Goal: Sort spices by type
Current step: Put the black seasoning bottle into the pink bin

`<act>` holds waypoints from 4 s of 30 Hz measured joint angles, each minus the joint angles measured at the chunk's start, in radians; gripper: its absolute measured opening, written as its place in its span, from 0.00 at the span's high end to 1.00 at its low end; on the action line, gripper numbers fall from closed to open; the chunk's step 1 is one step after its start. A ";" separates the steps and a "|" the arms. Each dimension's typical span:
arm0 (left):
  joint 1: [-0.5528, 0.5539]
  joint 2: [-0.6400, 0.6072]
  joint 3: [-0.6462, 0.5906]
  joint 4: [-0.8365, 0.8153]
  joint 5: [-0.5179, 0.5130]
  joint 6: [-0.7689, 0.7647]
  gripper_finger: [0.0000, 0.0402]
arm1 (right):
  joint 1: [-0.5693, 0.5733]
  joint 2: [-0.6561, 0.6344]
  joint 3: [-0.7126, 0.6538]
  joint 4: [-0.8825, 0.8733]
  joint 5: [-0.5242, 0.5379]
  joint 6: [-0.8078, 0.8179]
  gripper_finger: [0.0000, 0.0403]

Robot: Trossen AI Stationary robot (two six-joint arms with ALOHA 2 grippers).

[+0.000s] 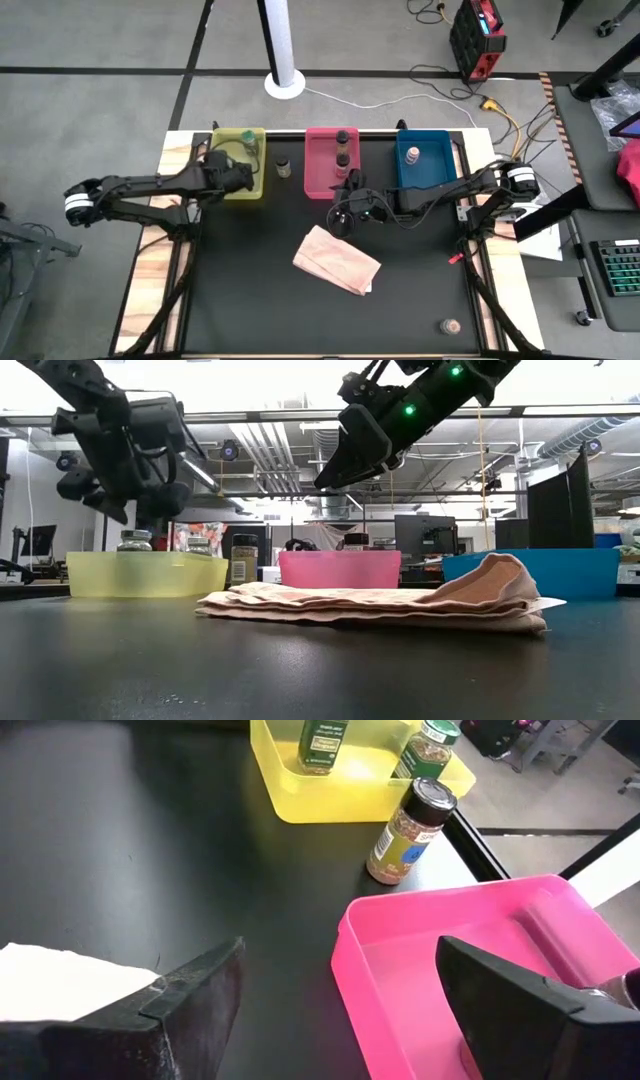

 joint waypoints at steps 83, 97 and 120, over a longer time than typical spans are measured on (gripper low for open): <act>-1.228 -0.067 0.151 -0.017 -0.588 0.441 0.32 | -0.352 0.649 1.010 -0.395 -0.416 -0.258 0.69; -1.228 -0.072 0.135 -0.024 -0.587 0.406 0.32 | -0.369 0.663 0.981 -0.380 -0.418 -0.201 0.08; -1.227 -0.072 0.133 -0.022 -0.587 0.378 0.32 | -0.386 0.747 0.959 -0.270 -0.452 -0.188 0.06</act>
